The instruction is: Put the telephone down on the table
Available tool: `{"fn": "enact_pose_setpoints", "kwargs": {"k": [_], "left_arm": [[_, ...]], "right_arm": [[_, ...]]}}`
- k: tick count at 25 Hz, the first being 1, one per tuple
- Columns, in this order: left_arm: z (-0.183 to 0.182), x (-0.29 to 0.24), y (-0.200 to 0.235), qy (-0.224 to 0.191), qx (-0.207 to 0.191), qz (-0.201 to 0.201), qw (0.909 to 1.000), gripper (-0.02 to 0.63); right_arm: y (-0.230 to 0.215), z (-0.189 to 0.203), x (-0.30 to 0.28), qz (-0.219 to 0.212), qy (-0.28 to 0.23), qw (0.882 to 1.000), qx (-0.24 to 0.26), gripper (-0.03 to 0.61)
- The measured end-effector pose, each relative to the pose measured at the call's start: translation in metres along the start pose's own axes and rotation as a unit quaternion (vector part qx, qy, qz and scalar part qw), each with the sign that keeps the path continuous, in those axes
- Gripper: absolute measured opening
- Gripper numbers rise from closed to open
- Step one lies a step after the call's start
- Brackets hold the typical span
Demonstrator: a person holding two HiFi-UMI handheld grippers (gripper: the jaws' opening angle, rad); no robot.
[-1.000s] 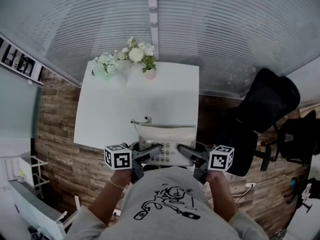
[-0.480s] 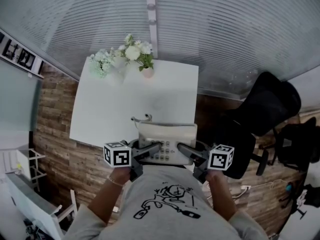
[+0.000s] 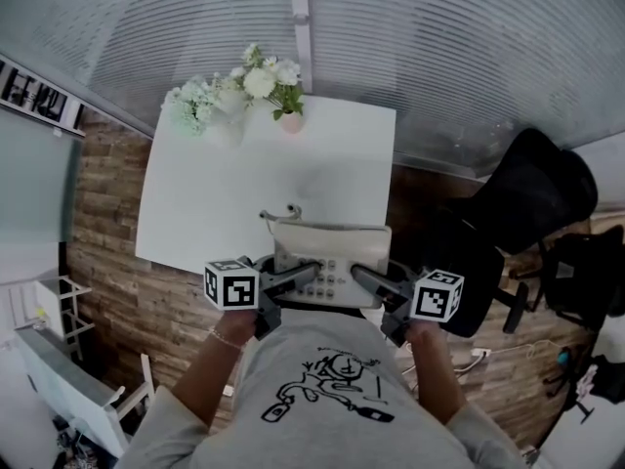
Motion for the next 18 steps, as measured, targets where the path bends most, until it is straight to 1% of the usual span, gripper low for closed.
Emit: {"fn": "enact_pose_setpoints", "kwargs": {"k": [6, 12, 18], "left_arm": [[-0.009, -0.005, 0.012, 0.017, -0.002, 0.009, 0.9998, 0.256], [-0.013, -0.011, 0.028, 0.035, -0.006, 0.005, 0.9994, 0.261], [-0.015, -0.013, 0.041, 0.045, -0.011, 0.003, 0.9989, 0.264]], "right_arm": [[-0.006, -0.003, -0.008, 0.012, -0.005, 1.0, 0.003, 0.281], [-0.021, 0.005, -0.014, 0.027, -0.022, 0.999, -0.014, 0.281], [-0.03, 0.009, -0.023, 0.027, -0.03, 0.999, -0.018, 0.281]]}}
Point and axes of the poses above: the fingertips, and each gripper's own axes: x backward along the fingers, y to its left, z out of its underside, the point moved 8 cm from there along x, backward along the fingers, and after that the axes turned 13 degrees about -z, right-handed, at the moved point
